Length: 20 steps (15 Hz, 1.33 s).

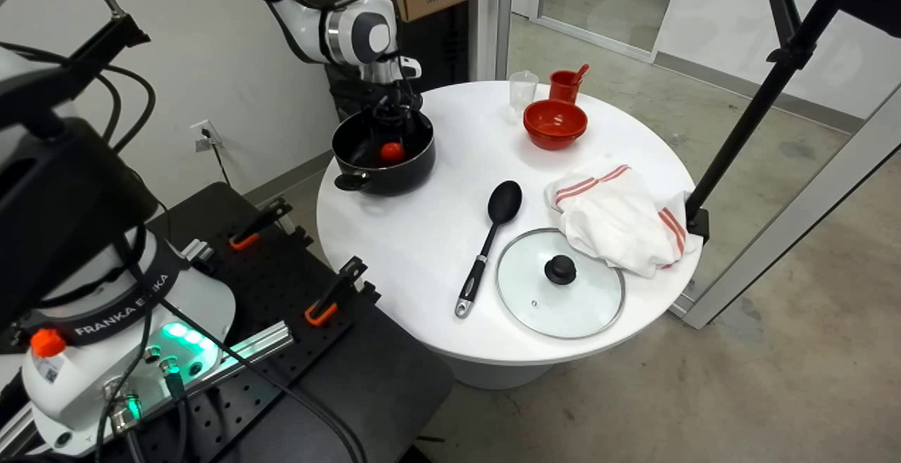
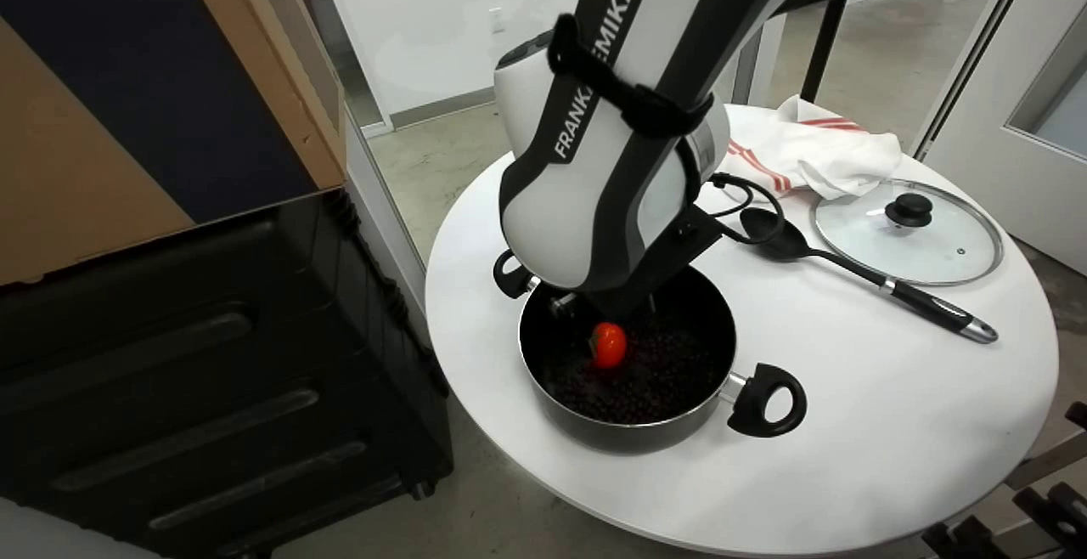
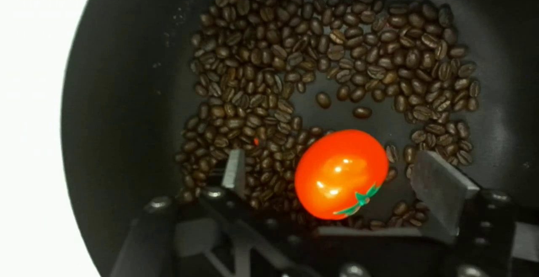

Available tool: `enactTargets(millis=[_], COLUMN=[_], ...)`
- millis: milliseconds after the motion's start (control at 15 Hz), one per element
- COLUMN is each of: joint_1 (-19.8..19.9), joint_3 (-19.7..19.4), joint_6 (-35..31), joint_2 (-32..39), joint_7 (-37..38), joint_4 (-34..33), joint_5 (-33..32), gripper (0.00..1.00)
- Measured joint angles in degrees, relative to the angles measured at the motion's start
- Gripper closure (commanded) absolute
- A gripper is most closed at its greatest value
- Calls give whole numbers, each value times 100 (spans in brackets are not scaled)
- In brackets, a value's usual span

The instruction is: Take the tomato out of the pot and put it on the table

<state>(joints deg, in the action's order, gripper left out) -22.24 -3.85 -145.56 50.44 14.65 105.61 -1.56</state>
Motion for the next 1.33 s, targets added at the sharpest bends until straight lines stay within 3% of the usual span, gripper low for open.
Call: enactTargets(millis=[667,1333], joint_1=[224,284], joint_3=[138,308], joint_6=[-100,-623], joint_2=[1,219], joint_7=[2,-16], joint_4=[342,349], joint_5=[-4,-4], gripper=[0,0])
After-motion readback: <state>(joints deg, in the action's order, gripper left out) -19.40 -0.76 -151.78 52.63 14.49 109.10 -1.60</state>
